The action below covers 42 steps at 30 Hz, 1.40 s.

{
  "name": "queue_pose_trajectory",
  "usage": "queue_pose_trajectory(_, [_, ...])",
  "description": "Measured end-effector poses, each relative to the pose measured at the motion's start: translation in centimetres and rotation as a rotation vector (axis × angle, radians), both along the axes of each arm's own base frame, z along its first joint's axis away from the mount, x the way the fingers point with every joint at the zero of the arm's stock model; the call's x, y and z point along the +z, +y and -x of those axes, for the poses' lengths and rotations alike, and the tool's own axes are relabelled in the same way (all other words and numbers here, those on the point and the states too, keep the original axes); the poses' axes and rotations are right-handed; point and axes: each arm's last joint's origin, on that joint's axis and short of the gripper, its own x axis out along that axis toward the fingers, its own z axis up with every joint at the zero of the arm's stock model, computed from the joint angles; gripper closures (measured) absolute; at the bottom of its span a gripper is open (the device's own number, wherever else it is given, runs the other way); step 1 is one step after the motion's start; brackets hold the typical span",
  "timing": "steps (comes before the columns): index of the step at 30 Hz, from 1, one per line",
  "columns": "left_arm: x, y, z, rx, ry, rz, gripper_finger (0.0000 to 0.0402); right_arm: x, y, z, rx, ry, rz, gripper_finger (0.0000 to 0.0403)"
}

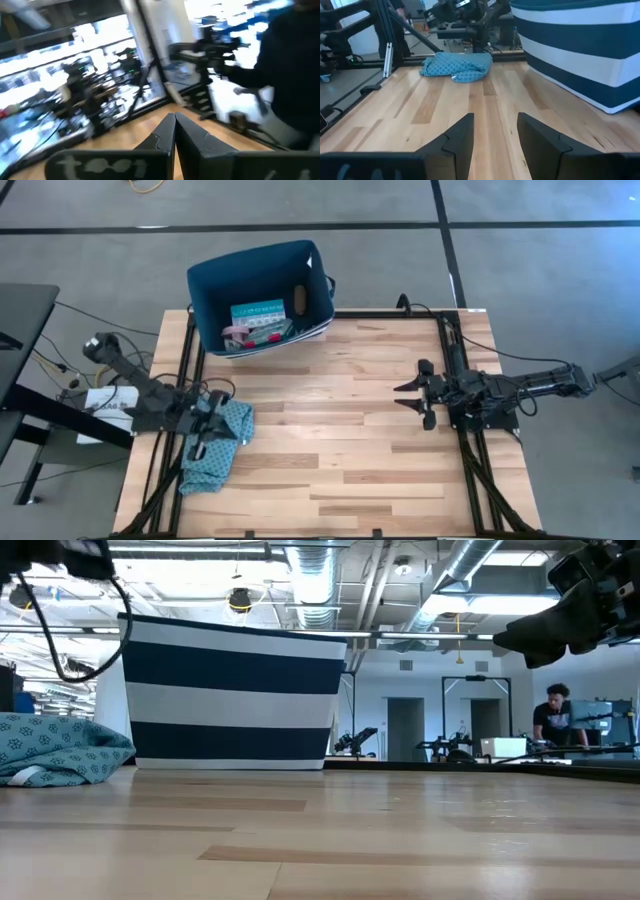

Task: Pick & place medical supplies in basket/bin
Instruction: Return to Home Position

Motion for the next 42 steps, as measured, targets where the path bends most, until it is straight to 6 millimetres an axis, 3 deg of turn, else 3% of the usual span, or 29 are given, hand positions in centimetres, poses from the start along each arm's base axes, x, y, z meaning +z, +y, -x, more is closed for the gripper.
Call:
queue_pose_trajectory(9, [-1.6, 2.9, 0.2, 0.155, -0.016, 0.042, 0.0402, 0.0, 0.0, 0.0, 0.008, 0.002, 0.070, 0.0259])
queue_pose_trajectory(15, [-1.3, 4.0, 0.3, 0.095, -0.054, 0.055, 0.0402, 0.0, 0.0, 0.1, 0.005, -0.009, 0.070, 0.0262])
queue_pose_trajectory(26, [-2.8, 4.8, 0.0, 0.128, 0.137, 0.128, 0.0402, -2.3, -0.1, 0.1, -0.003, 0.004, 0.063, 0.0261])
queue_pose_trajectory(36, [-3.3, 5.2, -0.1, 0.239, 0.183, 0.154, 0.0401, -2.4, -0.2, 0.1, -0.058, 0.010, 0.019, 0.0266])
queue_pose_trajectory(42, [-3.3, 5.4, -0.1, 0.323, 0.198, 0.243, 0.0401, -2.5, -0.2, 0.1, -0.076, 0.023, -0.104, 0.0264])
